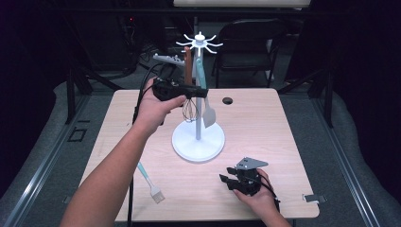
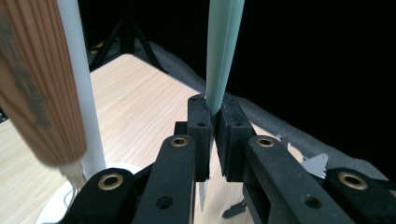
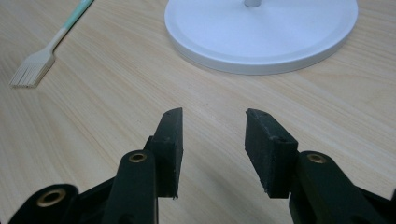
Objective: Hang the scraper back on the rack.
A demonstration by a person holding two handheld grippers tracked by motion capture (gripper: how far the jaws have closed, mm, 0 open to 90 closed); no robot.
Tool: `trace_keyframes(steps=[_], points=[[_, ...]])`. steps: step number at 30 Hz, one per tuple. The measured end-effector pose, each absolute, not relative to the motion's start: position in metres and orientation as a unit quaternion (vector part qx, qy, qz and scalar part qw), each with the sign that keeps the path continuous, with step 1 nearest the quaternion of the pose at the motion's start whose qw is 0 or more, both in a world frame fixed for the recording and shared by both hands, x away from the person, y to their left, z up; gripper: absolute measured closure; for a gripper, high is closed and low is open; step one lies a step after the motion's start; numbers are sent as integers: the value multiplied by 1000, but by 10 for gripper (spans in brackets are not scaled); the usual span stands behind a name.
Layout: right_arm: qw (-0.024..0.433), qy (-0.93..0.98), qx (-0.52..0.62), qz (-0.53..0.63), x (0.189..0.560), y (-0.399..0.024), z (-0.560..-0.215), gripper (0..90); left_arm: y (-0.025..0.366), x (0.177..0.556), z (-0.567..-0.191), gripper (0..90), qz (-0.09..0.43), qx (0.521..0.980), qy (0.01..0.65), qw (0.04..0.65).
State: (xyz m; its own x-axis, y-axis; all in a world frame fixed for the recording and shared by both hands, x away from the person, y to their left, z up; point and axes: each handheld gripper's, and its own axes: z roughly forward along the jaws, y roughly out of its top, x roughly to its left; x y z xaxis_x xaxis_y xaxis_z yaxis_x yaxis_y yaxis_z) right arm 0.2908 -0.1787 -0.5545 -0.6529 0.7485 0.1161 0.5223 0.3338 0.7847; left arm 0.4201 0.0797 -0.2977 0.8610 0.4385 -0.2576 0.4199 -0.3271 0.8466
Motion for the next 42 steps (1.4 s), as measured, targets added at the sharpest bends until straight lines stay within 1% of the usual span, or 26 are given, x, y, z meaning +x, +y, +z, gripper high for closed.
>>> trace_keyframes(steps=[11, 17, 20, 26, 31, 35, 37, 42], points=[[136, 802, 401, 422, 288, -182, -555, 568, 79, 433, -297, 850, -15, 798, 271, 538], [139, 804, 399, 417, 287, -182, -555, 567, 81, 435, -303, 842, -11, 791, 280, 543], [144, 805, 399, 416, 287, -182, -555, 565, 84, 431, -303, 780, 3, 789, 286, 544], [158, 807, 393, 412, 289, -182, -555, 517, 94, 420, -306, 710, 37, 793, 293, 534], [167, 809, 388, 408, 291, -182, -555, 500, 106, 411, -314, 708, 49, 793, 298, 530], [163, 809, 386, 412, 293, -181, -554, 471, 115, 400, -325, 707, 63, 796, 303, 521], [158, 812, 382, 411, 293, -180, -552, 471, 120, 395, -332, 703, 77, 798, 306, 514], [150, 820, 378, 403, 296, -180, -550, 491, 137, 383, -357, 690, 86, 792, 321, 513]])
